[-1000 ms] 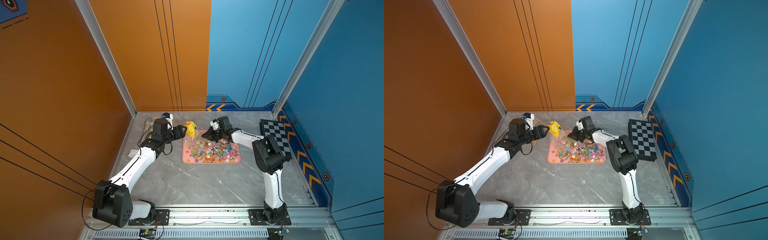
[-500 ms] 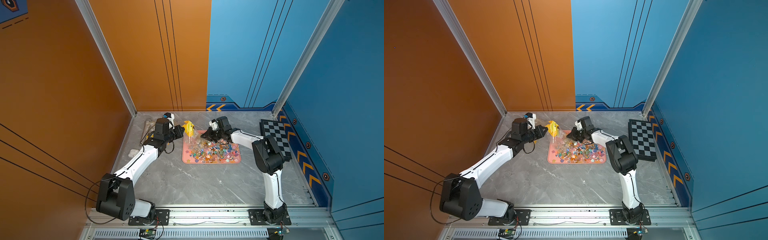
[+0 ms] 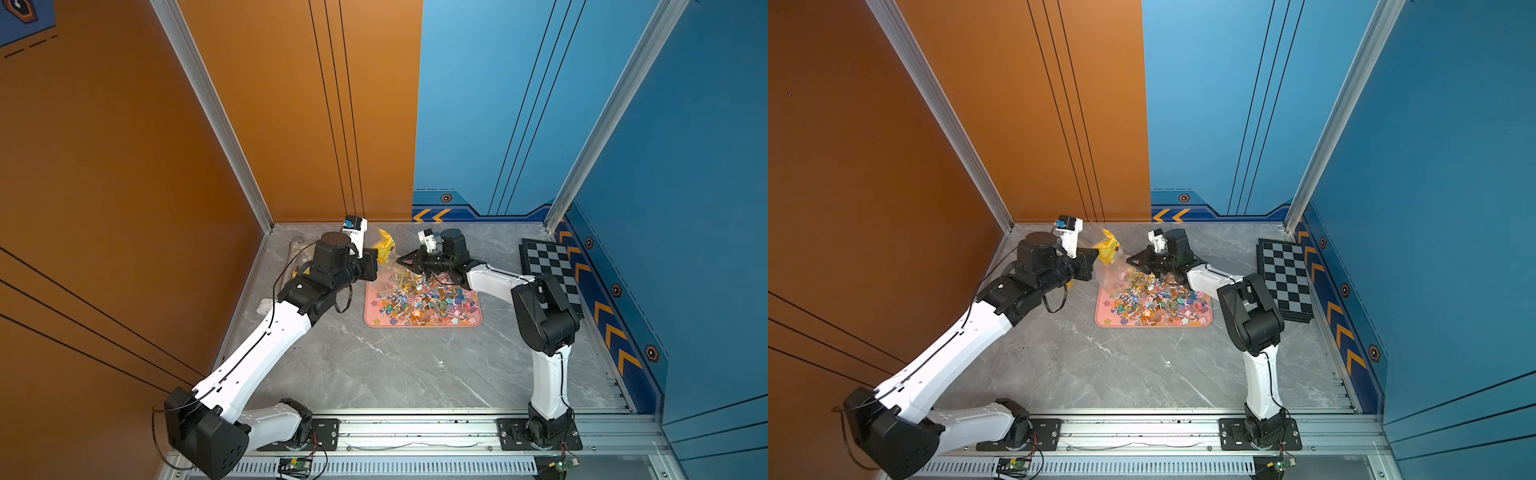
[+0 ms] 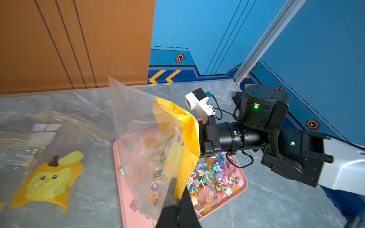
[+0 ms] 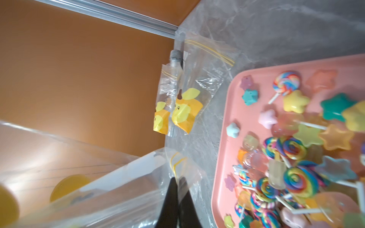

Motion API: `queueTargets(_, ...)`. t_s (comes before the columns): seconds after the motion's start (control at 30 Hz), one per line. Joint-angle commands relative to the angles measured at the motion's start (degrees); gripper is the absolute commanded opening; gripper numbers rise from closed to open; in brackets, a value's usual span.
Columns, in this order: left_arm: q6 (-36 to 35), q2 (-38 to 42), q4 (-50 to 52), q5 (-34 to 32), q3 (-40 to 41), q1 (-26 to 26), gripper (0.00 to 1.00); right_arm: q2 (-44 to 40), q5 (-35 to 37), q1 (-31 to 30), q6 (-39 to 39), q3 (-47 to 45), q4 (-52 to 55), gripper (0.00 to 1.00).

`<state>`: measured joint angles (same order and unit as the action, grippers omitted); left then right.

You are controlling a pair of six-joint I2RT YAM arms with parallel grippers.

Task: Pour candies out of the ziploc bag
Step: 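Pour the candies out of the ziploc bag onto the tray.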

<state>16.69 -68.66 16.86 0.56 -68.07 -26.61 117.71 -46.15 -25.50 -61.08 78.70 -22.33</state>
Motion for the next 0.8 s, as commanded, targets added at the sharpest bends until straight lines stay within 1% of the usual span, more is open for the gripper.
queueTargets(0.0,-2.80,4.24,-0.33,-4.52,-0.55,1.53,0.00,0.75,2.16,1.86,-5.66,-2.45,-5.84,0.00)
queueTargets(0.1,-3.01,2.67,2.30,-3.98,-1.30,2.33,0.00,0.75,2.29,1.77,-6.90,-2.85,-8.53,0.00)
queueTargets(0.17,-2.50,3.00,3.71,-3.22,-2.26,2.07,0.00,0.70,1.63,1.83,-9.37,-3.81,-13.40,0.00)
queueTargets(0.23,-2.09,5.06,1.13,-3.63,-1.16,1.48,0.00,0.64,1.17,2.02,-10.97,-4.47,-16.49,0.00)
queueTargets(0.3,-0.17,5.97,-3.12,-1.21,1.41,2.70,0.00,0.69,1.09,2.25,-11.37,-4.34,-16.51,0.00)
queueTargets(0.33,0.53,4.67,-2.60,0.51,1.49,4.03,0.00,0.69,1.07,2.29,-11.79,-4.49,-17.12,0.00)
queueTargets(0.37,1.15,2.30,2.51,1.08,-1.31,4.91,0.00,0.76,0.98,2.29,-12.67,-4.67,-18.42,0.01)
queueTargets(0.4,0.86,0.52,8.81,1.35,-5.19,4.68,0.00,0.62,0.61,2.29,-13.69,-4.90,-20.00,0.02)
queueTargets(0.43,-0.45,0.53,10.54,0.87,-6.90,3.17,0.00,0.40,0.30,2.21,-14.38,-5.24,-21.41,0.04)
queueTargets(0.47,-2.00,2.25,9.62,-1.83,-6.60,0.30,0.00,0.03,0.10,2.29,-14.59,-5.67,-22.12,0.05)
queueTargets(0.5,-3.11,4.25,6.51,-6.01,-4.95,-2.01,0.00,-0.23,0.22,2.38,-14.38,-5.95,-22.04,0.06)
queueTargets(0.53,-3.39,5.35,4.33,-6.82,-3.57,-2.49,0.00,-0.54,0.51,2.55,-14.18,-6.25,-21.66,0.08)
queueTargets(0.57,-3.12,5.24,3.55,-6.00,-2.65,-1.53,0.00,-0.64,0.77,2.69,-14.04,-6.44,-21.63,0.11)
queueTargets(0.67,-0.62,0.70,8.11,-2.82,-2.48,2.77,0.00,-0.85,1.28,2.82,-14.96,-7.38,-22.97,0.23)
queueTargets(0.7,-0.11,0.75,7.86,-2.33,-1.55,2.27,0.00,-1.29,1.76,2.91,-15.49,-8.29,-24.03,0.28)
queueTargets(0.77,-0.39,2.39,4.20,-5.48,1.45,-0.16,0.00,-3.17,3.07,3.32,-15.29,-10.80,-24.72,0.37)
